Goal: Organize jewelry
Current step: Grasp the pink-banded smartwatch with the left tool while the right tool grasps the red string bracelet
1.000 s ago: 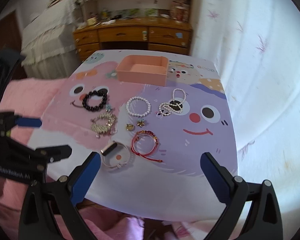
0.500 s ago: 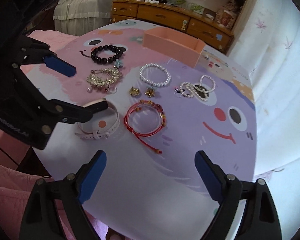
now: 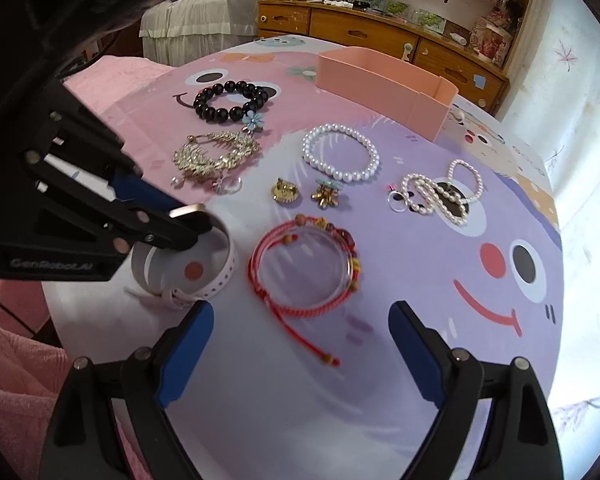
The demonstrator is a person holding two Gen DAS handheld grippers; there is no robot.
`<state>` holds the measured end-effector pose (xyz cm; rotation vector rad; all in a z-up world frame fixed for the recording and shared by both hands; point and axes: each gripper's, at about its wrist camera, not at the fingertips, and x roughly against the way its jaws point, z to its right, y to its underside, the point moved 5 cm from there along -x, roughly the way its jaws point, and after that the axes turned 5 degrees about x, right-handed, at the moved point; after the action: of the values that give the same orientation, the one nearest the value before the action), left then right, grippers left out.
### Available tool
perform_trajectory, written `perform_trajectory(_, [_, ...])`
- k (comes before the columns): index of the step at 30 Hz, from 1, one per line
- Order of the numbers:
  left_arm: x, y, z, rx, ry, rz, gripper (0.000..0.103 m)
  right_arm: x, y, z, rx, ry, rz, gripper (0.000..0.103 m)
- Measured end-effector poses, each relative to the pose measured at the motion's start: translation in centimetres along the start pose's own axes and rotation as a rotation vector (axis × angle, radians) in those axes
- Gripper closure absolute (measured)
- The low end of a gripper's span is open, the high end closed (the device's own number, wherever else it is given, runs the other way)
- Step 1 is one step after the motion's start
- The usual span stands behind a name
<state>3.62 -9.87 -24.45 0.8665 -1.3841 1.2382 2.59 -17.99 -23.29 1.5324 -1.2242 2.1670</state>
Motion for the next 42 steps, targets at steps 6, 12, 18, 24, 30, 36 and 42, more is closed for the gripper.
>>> perform_trajectory(6, [1.9, -0.9, -0.8, 0.028, -0.02, 0.054, 0.097, -1.1, -0.7, 0.4, -0.018, -0.035, 0.001, 0.021])
perform_trajectory(12, [3.8, -1.7, -1.3, 0.059, -0.03, 0.11, 0.097, -1.6, -1.5, 0.6, -0.006, -0.034, 0.02, 0.031])
perform_trajectory(18, [3.0, -1.4, -2.0, 0.075, 0.055, 0.056, 0.091, -1.6, -1.7, 0.7, -0.024, -0.021, 0.024, 0.041])
perform_trajectory(24, [1.7, -0.5, -1.9, 0.057, 0.095, 0.009, 0.054, -1.5, -1.7, 0.6, -0.061, 0.006, 0.0, 0.042])
perform_trajectory(30, [-0.3, -0.2, -3.2, 0.12, 0.107, -0.024, 0.058, -1.0, -0.9, 1.0, -0.102, 0.033, -0.038, 0.042])
perform_trajectory(36, [-0.7, -0.2, -3.2, 0.113, 0.16, -0.041, 0.09, 0.1, 0.2, 2.0, -0.26, 0.025, -0.068, 0.042])
perform_trajectory(42, [-0.4, -0.3, -3.5, 0.065, 0.204, -0.036, 0.095, 0.9, 0.7, 2.6, -0.457, 0.015, -0.07, 0.042])
